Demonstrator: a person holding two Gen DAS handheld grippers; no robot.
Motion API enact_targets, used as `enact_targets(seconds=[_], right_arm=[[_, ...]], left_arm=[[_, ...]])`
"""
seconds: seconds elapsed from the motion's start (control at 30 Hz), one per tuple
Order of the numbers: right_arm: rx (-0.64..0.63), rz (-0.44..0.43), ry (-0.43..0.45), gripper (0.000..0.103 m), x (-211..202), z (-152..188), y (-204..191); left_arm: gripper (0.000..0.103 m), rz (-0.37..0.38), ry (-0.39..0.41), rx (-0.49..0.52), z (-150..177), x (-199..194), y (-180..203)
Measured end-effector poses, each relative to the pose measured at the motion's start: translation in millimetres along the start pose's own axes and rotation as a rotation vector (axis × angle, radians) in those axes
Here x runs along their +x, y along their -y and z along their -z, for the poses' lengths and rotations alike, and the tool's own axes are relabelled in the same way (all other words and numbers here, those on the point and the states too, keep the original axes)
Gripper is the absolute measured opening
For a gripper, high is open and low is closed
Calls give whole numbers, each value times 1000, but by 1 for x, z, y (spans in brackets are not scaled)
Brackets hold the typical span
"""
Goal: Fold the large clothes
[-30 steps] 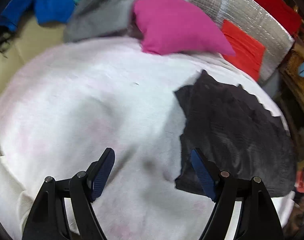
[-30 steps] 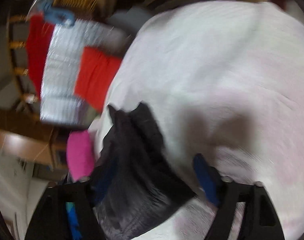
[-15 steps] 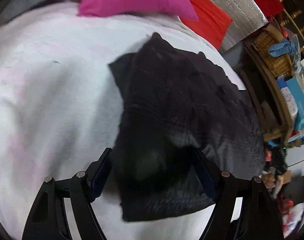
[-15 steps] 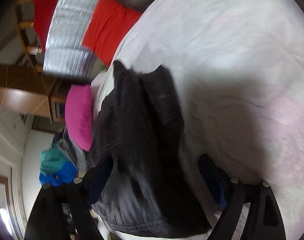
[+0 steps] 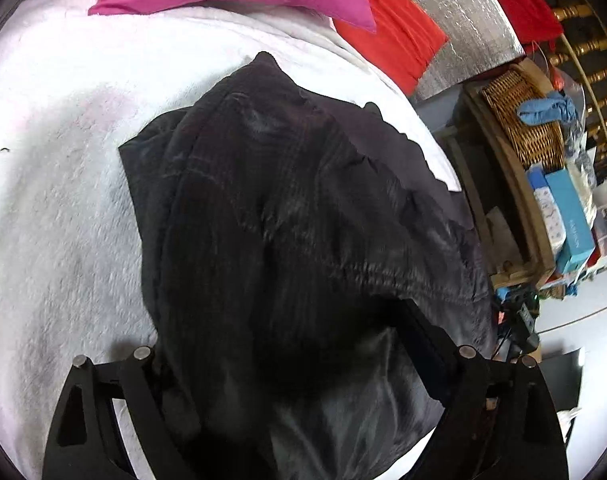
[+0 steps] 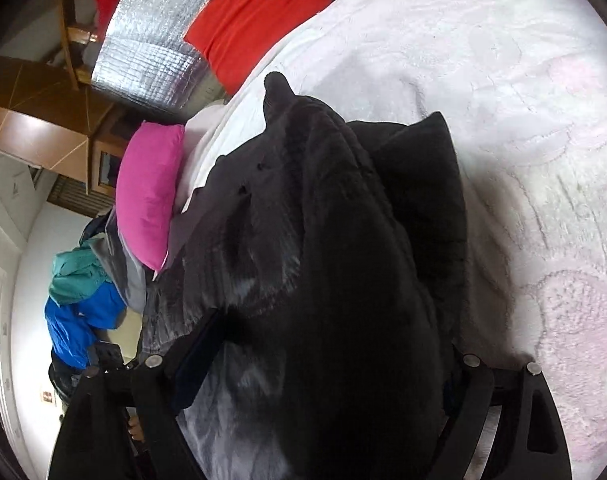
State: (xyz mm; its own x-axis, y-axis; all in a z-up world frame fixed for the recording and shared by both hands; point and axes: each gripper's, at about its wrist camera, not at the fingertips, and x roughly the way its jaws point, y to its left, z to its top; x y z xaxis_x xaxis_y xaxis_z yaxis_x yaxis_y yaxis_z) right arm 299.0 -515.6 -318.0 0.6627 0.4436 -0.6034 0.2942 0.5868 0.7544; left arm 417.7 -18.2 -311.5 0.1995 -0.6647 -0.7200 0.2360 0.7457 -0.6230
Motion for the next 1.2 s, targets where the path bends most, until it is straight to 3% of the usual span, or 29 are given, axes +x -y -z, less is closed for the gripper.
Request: enact_targets(seconds=[0.1,0.13,0.23,0.3,0.43,0.57,0.7,0.83,0.9,1.0,1.07,1.13,1.2], right_arm=[[-27,-12,-2,56,2,2,-14],[-37,7,10,53,2,3,-19],[-69,48,47,38,-6,7,-33],[-76,34,71,32,-15,10,-38],[-125,28,123,29,-31,20,-56],[-159,39,152,28,-45,32,-71],[-138,33,128,28,-55,44,-63],[-113,50,104,28,-53,51,-50],[-73,76,72,29,-44,47,-35],[17,68,29,38,-34,43,-12],[41,62,27,47,-35,42,-8],[47,121,33,66,-39,46,-10],[32,168,50,71,-46,51,-14]], left_arm=[[91,12,12,-8,-4,1,2],[90,2,16,2,-4,2,5],[66,-44,36,33,-2,-2,13],[48,-30,59,27,3,-13,11],[36,8,121,71,6,-36,24],[32,26,164,108,9,-52,40],[31,55,154,89,15,-66,37],[32,-1,97,70,23,-59,23],[37,-48,54,43,23,-44,12],[50,-80,16,-8,20,-31,-1],[54,-99,24,-10,21,-31,1],[61,-171,49,7,25,-36,8],[63,-230,88,29,33,-45,16]])
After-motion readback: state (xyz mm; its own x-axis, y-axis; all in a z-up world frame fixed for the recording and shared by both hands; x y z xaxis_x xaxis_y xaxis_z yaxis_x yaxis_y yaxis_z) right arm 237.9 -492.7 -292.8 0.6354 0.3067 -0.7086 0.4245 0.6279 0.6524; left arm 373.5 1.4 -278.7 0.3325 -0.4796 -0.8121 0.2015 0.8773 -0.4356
